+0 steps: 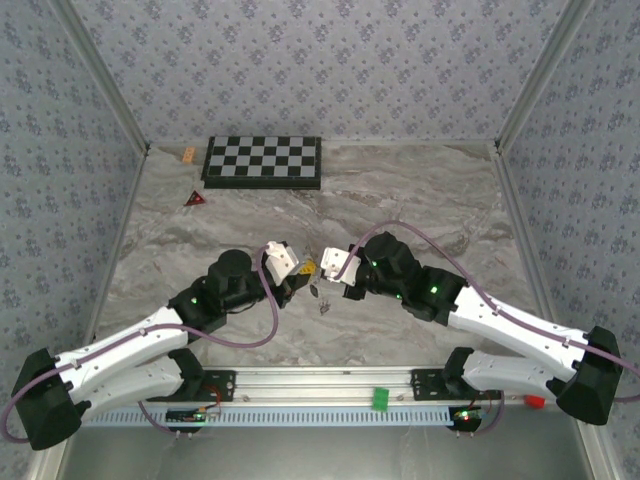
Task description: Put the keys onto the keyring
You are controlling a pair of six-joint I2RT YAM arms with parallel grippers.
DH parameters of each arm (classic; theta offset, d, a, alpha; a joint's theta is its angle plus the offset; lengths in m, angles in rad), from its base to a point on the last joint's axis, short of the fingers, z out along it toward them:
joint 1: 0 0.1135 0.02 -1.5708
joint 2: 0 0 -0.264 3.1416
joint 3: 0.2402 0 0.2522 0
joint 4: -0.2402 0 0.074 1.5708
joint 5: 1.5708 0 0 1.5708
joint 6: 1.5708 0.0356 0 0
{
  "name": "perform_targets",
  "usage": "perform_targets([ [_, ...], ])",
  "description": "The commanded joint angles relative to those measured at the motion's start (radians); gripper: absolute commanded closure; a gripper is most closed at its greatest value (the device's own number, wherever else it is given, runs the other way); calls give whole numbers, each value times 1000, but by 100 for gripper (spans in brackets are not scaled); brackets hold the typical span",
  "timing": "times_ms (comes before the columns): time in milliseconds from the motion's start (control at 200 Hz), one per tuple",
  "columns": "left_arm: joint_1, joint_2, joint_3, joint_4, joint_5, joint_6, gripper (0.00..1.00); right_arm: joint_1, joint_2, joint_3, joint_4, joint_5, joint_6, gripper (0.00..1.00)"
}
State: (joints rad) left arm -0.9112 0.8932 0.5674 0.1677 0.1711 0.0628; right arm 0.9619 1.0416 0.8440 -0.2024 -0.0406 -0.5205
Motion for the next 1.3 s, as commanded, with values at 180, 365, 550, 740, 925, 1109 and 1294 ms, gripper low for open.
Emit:
perform_targets([
  [180,-6,-5,20,27,0,0,100,7,7,6,10,-5,10,100],
  [365,-6,-4,21,26,1,0,100,26,14,6,10,16,-2,100],
  [550,-7,-2,25,23,-4,-1,100,30,19,9,7,22,-10,100],
  [740,-6,-5,23,25,-21,-8,100,51,29,0,-5,62,-39,100],
  [925,-5,-2,23,26,-22,-10,100,82,32,-19,3,128,-74,100],
  [1109,-6,3,25,24,-23,-10,100,89,28,-17,8,130,-78,100],
  [1294,-5,9,27,22,-27,-12,100,109,25,-19,17,149,-86,100],
])
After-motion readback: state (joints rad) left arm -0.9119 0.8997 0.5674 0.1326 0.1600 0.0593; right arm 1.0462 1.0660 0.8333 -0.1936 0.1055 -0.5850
